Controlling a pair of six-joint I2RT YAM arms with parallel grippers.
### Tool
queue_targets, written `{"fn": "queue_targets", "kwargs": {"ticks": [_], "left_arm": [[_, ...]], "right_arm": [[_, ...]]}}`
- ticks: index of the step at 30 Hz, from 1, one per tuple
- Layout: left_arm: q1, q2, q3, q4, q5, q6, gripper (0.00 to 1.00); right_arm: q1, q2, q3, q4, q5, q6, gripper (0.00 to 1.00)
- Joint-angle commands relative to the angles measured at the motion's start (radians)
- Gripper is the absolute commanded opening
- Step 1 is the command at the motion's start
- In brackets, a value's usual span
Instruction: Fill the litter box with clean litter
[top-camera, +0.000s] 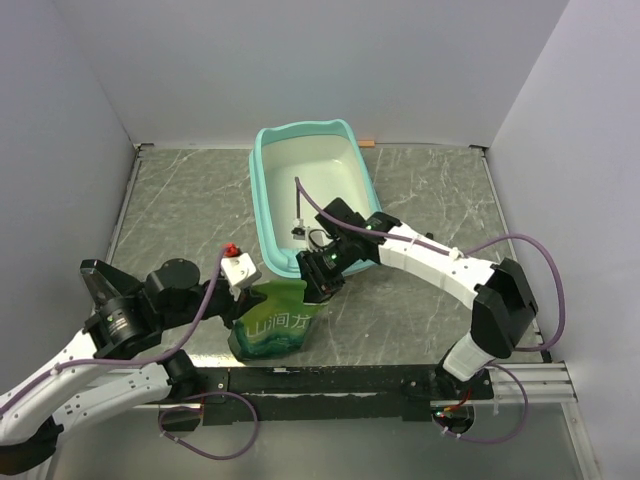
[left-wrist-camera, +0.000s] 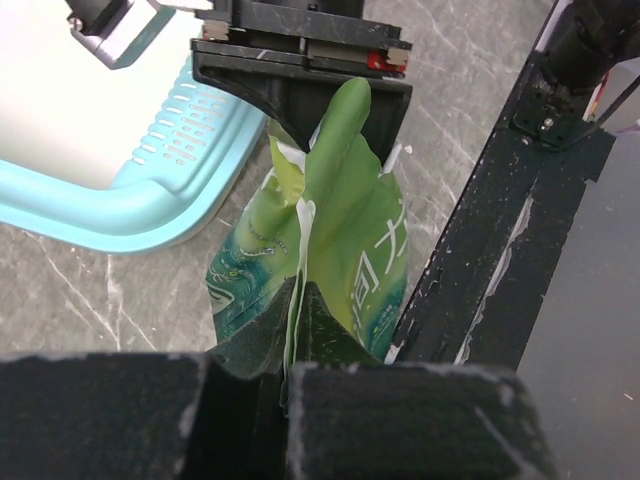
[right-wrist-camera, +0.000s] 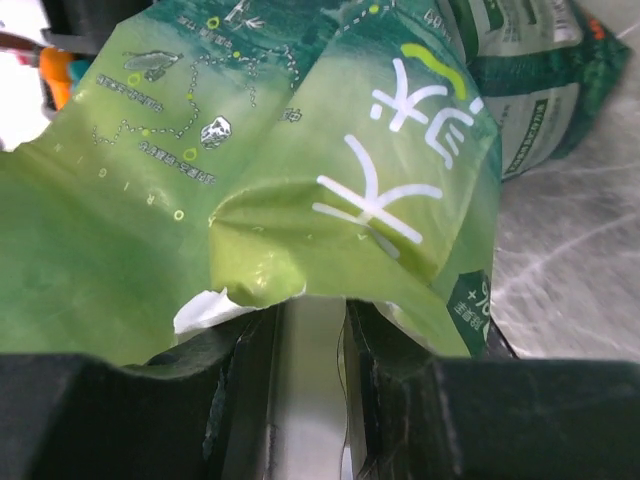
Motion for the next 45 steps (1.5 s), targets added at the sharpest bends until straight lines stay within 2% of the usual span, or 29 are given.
{"fn": "queue_targets", "kwargs": {"ticks": [1, 8, 16, 20, 21, 28, 33, 36, 45], "left_arm": [[-0.011, 0.047, -0.009, 0.111, -0.011, 0.015, 0.01], [-0.036, 0.06, -0.015, 0.114, -0.089, 0.017, 0.01], [-0.043, 0.086, 0.013, 0.106, -0.123, 0.021, 0.01], [-0.048, 0.144, 0.065, 0.027, -0.312, 0.078, 0.01], [-0.05, 0.153, 0.071, 0.016, -0.339, 0.098, 0.01], [-0.05, 0.1, 0.099, 0.014, -0.491, 0.165, 0.01], [-0.05, 0.034, 0.131, -0.007, -0.527, 0.17, 0.01], [-0.05, 0.018, 0.13, -0.029, -0.525, 0.152, 0.01], [-0.048, 0.044, -0.007, 0.057, -0.411, 0.121, 0.01]], "right_arm": [[0.002, -0.058, -0.153, 0.263, -0.155, 0.078, 0.0], [-0.017, -0.144, -0.318, 0.502, -0.274, 0.191, 0.0], [-0.027, -0.218, -0.464, 0.818, -0.289, 0.394, 0.0], [-0.026, -0.184, -0.498, 1.002, -0.261, 0.521, 0.0], [-0.024, -0.174, -0.5, 1.083, -0.258, 0.575, 0.0], [0.031, -0.014, -0.417, 1.315, -0.177, 0.725, 0.0], [0.086, 0.081, -0.326, 1.369, -0.142, 0.781, 0.0], [0.102, 0.106, -0.283, 1.346, -0.13, 0.77, 0.0], [0.066, -0.026, -0.269, 0.955, -0.048, 0.537, 0.0]]}}
